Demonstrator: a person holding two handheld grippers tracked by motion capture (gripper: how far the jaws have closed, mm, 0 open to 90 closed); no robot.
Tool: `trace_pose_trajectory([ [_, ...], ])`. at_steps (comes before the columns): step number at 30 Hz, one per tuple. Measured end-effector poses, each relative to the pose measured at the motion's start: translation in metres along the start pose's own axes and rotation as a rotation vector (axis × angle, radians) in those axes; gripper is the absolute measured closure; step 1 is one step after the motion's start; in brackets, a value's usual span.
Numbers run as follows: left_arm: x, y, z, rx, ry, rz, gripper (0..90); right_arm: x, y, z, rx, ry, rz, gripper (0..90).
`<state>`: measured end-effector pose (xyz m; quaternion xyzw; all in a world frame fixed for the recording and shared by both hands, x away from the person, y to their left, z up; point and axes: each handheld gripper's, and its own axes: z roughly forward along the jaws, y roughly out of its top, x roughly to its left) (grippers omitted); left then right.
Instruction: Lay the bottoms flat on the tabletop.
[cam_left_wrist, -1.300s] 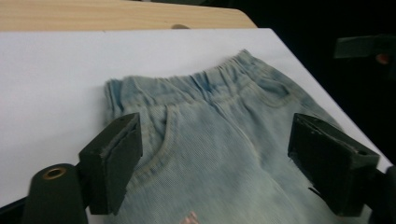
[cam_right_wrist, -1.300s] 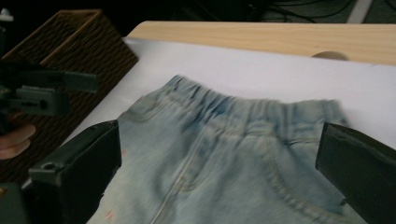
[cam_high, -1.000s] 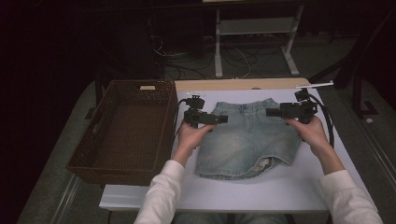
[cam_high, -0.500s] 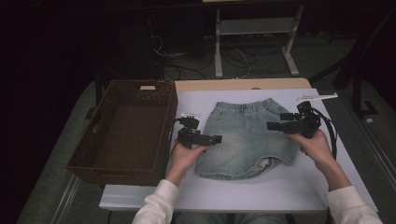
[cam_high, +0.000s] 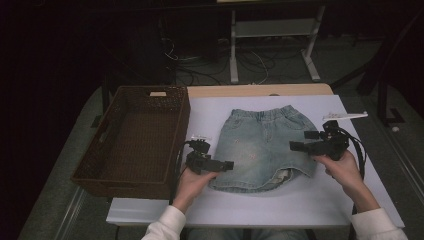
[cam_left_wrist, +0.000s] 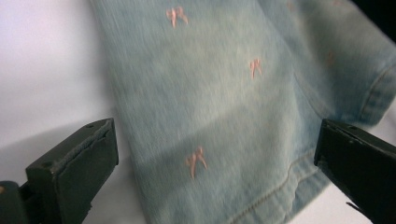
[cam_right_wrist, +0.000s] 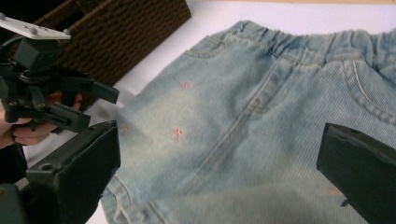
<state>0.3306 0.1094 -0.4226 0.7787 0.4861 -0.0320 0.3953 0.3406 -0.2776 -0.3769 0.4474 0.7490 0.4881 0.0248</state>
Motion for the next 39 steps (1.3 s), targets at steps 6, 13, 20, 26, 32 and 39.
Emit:
trace_pose_trajectory([
  [6, 0.0, -0.014, -0.001, 0.019, 0.004, -0.018, 0.0, 0.004, -0.014, -0.006, 0.016, -0.027, 0.008, 0.0],
  [13, 0.002, -0.029, -0.005, 0.045, -0.028, -0.046, 4.1, 0.006, -0.029, -0.01, 0.032, -0.054, 0.032, 2.7],
  [20, 0.002, -0.036, -0.01, 0.046, -0.015, -0.071, 15.7, -0.002, -0.041, -0.022, 0.01, -0.069, 0.094, 6.9],
  [26, 0.006, -0.045, -0.018, 0.041, -0.015, -0.098, 29.3, -0.004, -0.051, -0.031, -0.008, -0.07, 0.121, 8.0],
  [32, 0.006, -0.051, -0.019, 0.03, 0.016, -0.099, 57.1, -0.009, -0.059, -0.036, -0.011, -0.083, 0.149, 9.5],
  [39, 0.008, -0.053, -0.015, 0.04, -0.008, -0.064, 79.0, -0.016, -0.071, -0.044, -0.012, -0.115, 0.195, 14.4],
])
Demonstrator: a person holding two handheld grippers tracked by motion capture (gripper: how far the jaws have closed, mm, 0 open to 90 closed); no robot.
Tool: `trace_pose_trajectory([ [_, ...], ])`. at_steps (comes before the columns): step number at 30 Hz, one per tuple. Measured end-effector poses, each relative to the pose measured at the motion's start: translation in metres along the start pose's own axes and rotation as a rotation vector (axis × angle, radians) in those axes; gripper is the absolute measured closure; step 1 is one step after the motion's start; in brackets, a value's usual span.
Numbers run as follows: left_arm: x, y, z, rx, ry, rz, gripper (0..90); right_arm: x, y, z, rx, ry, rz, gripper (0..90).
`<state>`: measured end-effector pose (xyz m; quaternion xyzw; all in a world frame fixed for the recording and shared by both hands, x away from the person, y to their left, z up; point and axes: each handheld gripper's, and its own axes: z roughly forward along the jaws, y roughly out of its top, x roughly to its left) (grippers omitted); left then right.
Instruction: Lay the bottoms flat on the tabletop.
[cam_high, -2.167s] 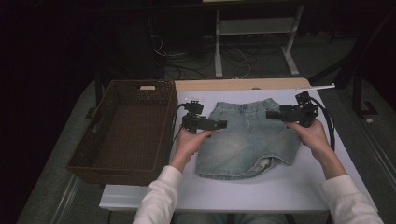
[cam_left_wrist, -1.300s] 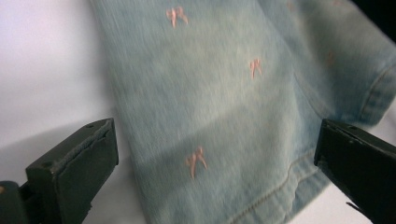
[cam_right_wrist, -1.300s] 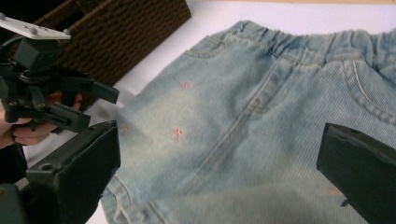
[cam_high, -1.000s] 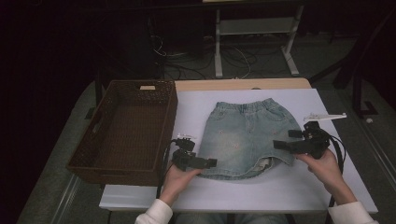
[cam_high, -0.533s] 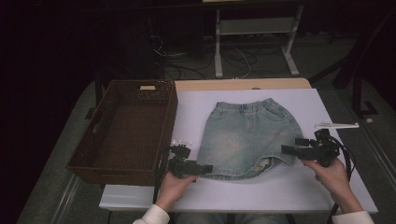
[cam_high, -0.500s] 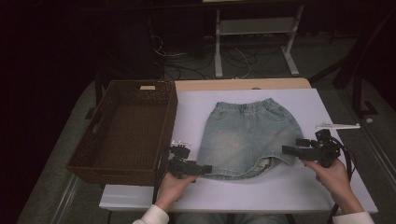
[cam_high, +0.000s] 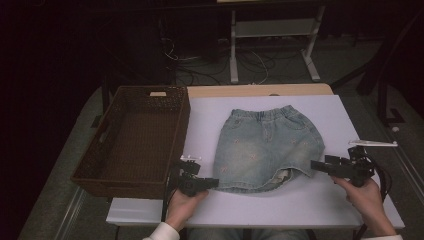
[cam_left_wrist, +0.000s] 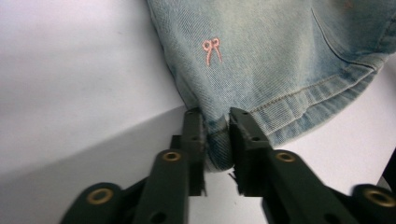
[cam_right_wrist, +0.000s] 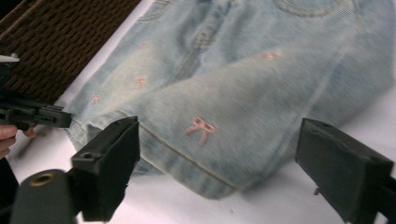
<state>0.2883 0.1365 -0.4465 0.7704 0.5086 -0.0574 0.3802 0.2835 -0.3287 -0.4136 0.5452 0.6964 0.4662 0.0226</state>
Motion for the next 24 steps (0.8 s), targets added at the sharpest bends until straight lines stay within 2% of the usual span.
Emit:
trace_pose_trajectory([
  [2, 0.002, 0.002, 0.0, 0.014, -0.014, 0.02, 80.8, -0.003, -0.003, -0.001, 0.005, -0.016, 0.018, 15.8],
  [5, 0.001, 0.002, 0.0, 0.022, -0.015, 0.041, 81.1, -0.007, -0.008, -0.001, 0.024, -0.035, 0.035, 26.0],
  [9, 0.002, 0.002, 0.0, 0.022, -0.018, 0.045, 81.0, -0.009, -0.012, 0.005, 0.064, -0.062, 0.049, 35.1],
  [13, 0.002, 0.002, 0.0, 0.023, -0.02, 0.047, 80.9, -0.009, -0.014, 0.014, 0.125, -0.111, 0.06, 42.6],
  [17, 0.002, 0.002, 0.0, 0.023, -0.021, 0.048, 80.7, -0.01, -0.016, 0.016, 0.144, -0.108, 0.07, 45.7],
  [21, 0.002, 0.002, 0.0, 0.023, -0.022, 0.048, 80.2, -0.011, -0.016, 0.011, 0.124, -0.096, 0.085, 50.1],
  [24, 0.002, 0.002, 0.0, 0.023, -0.023, 0.047, 80.1, -0.014, -0.017, 0.012, 0.147, -0.109, 0.091, 52.4],
])
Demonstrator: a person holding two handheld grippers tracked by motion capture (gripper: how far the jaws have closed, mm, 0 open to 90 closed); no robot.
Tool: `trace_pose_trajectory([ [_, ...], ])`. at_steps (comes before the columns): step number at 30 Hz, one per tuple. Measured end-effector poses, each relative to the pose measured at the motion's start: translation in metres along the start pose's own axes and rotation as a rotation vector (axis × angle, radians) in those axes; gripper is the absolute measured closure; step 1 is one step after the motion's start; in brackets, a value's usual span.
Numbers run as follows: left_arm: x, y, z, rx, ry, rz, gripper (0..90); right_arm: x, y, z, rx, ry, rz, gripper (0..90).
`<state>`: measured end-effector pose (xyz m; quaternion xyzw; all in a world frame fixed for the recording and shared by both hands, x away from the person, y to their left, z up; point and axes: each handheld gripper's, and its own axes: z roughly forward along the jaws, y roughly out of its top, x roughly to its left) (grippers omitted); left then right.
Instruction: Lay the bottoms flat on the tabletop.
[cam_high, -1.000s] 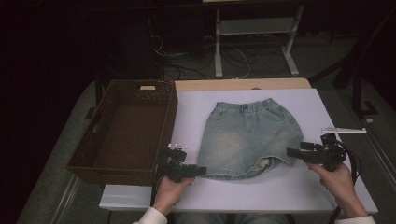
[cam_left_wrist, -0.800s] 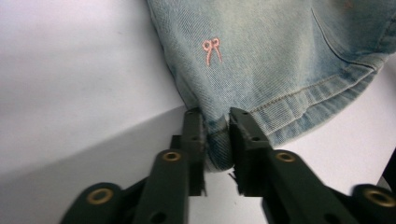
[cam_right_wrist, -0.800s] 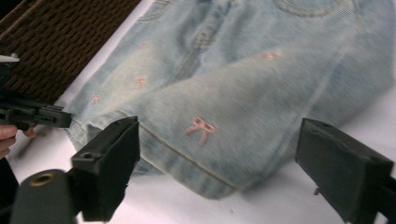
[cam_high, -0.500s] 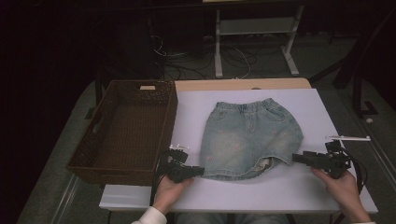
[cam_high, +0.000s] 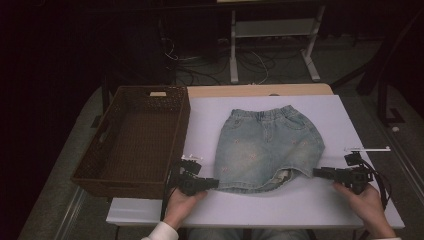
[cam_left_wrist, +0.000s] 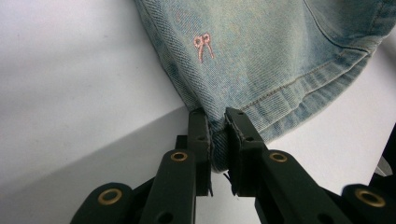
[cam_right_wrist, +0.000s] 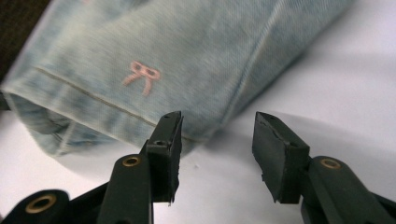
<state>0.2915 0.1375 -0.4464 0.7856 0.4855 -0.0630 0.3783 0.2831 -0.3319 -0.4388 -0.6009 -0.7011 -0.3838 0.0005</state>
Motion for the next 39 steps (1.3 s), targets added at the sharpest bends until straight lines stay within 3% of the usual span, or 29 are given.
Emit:
trace_pose_trajectory([
  [5, 0.0, 0.0, 0.001, 0.0, -0.004, -0.001, 79.6, 0.001, 0.002, 0.009, 0.022, 0.038, 0.003, 53.6],
  [7, 0.0, 0.001, 0.001, 0.002, -0.005, 0.0, 79.7, 0.004, 0.003, 0.015, 0.043, 0.027, -0.014, 53.9],
  [15, 0.0, 0.001, 0.002, 0.005, -0.012, -0.001, 79.7, 0.013, 0.009, 0.028, 0.035, 0.02, -0.044, 58.3],
  [23, 0.001, 0.002, 0.002, 0.007, -0.017, -0.007, 80.2, 0.017, 0.014, 0.033, 0.059, 0.016, -0.089, 78.4],
  [28, 0.0, 0.003, 0.001, 0.006, -0.015, -0.008, 81.0, 0.017, 0.01, 0.014, 0.025, 0.057, -0.069, 80.2],
  [34, -0.003, 0.005, -0.004, -0.019, -0.018, 0.003, 81.6, 0.011, 0.001, -0.028, -0.09, 0.106, -0.037, 80.7],
  [39, -0.007, 0.006, -0.011, -0.052, -0.017, 0.015, 82.0, 0.009, -0.006, -0.047, -0.144, 0.115, -0.036, 81.0],
])
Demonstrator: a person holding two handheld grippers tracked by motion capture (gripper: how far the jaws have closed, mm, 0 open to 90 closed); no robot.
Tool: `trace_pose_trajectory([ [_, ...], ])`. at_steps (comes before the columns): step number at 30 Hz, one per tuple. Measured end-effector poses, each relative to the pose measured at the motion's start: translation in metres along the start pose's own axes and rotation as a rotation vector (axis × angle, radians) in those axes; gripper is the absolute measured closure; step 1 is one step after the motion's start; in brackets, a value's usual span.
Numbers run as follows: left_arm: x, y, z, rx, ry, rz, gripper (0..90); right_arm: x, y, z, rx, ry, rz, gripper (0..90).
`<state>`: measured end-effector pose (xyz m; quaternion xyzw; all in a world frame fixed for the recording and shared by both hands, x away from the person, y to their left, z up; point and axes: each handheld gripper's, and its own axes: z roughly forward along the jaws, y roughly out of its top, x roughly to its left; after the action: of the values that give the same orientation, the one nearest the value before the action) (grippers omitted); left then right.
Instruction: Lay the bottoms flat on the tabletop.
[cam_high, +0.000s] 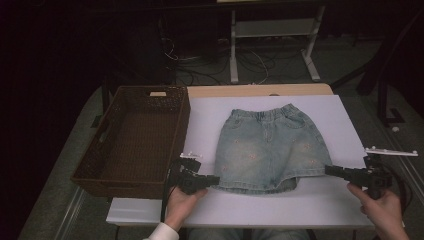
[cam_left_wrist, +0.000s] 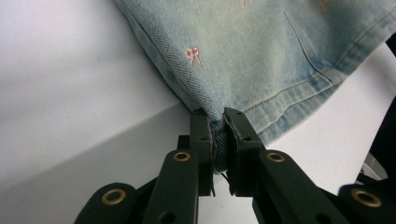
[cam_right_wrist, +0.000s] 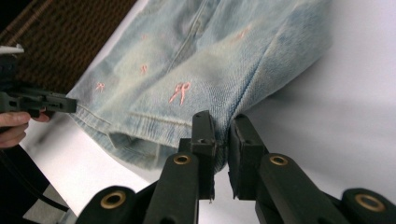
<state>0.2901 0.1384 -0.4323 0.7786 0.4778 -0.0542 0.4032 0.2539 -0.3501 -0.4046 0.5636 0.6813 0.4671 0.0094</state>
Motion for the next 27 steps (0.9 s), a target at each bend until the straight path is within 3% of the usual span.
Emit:
trace_pose_trajectory([
  [8, 0.001, -0.001, -0.014, -0.061, -0.018, -0.028, 82.6, 0.0, 0.004, -0.014, -0.067, -0.005, 0.005, 81.3],
  [11, -0.001, -0.002, -0.021, -0.091, -0.021, -0.027, 82.8, -0.004, 0.006, -0.021, -0.088, -0.003, 0.028, 81.3],
  [17, -0.004, -0.003, -0.03, -0.137, -0.037, -0.029, 83.0, -0.009, 0.005, -0.028, -0.099, -0.001, 0.073, 81.3],
  [21, -0.007, -0.002, -0.038, -0.169, -0.042, -0.021, 83.0, -0.003, 0.007, -0.032, -0.11, 0.005, 0.063, 81.3],
  [27, -0.013, -0.006, -0.043, -0.165, -0.059, -0.009, 83.0, -0.001, 0.007, -0.037, -0.109, 0.013, 0.073, 81.3],
])
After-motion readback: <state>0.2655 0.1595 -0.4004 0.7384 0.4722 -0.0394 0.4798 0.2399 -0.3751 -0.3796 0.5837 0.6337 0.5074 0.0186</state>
